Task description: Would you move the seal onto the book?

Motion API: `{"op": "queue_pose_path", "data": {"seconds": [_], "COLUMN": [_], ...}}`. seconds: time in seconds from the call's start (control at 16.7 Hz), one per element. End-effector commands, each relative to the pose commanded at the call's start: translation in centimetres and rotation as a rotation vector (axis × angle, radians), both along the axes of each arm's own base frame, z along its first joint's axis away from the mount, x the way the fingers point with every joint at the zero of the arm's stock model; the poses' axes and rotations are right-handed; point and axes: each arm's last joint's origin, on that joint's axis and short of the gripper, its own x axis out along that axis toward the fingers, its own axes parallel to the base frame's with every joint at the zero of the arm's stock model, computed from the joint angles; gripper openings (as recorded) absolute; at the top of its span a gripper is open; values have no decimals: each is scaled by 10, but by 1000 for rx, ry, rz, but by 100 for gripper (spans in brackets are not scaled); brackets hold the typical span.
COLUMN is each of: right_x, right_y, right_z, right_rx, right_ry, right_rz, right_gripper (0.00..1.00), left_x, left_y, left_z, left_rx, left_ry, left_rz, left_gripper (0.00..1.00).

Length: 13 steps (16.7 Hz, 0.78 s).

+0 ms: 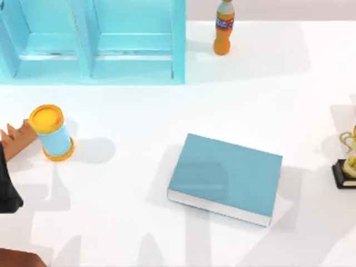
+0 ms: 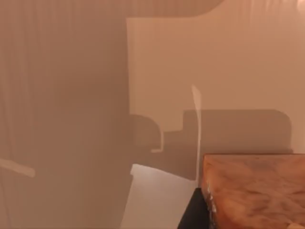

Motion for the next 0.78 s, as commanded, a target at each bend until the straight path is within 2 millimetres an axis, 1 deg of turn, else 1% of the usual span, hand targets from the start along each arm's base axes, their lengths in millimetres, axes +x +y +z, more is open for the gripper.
{"op": "queue_pose_path", "data": {"seconds": [0.12, 0.18, 0.24, 0.36, 0.48, 0.6, 0.78], "right_x": [1, 2, 4, 9, 14, 15, 11], "right_y": [1, 3, 6, 20, 40, 65, 104], "right_z": [5, 13, 23, 48, 77, 104, 133], "right_rx": [-3, -7, -11, -16, -16, -11, -1], "right_ry": [-4, -11, -22, -52, -80, -98, -82], "right_rz": [-8, -18, -28, -39, -40, -35, -24], "right_gripper": [0, 0, 0, 0, 0, 0, 0], "left_x": [0, 0, 0, 0, 0, 0, 0], "left_y": [0, 0, 0, 0, 0, 0, 0], "left_z": [0, 0, 0, 0, 0, 0, 0], "left_rx": [0, 0, 0, 0, 0, 0, 0], "left_ry": [0, 0, 0, 0, 0, 0, 0], "left_rz": [0, 0, 0, 0, 0, 0, 0], "left_gripper": [100, 100, 100, 100, 100, 100, 100]}}
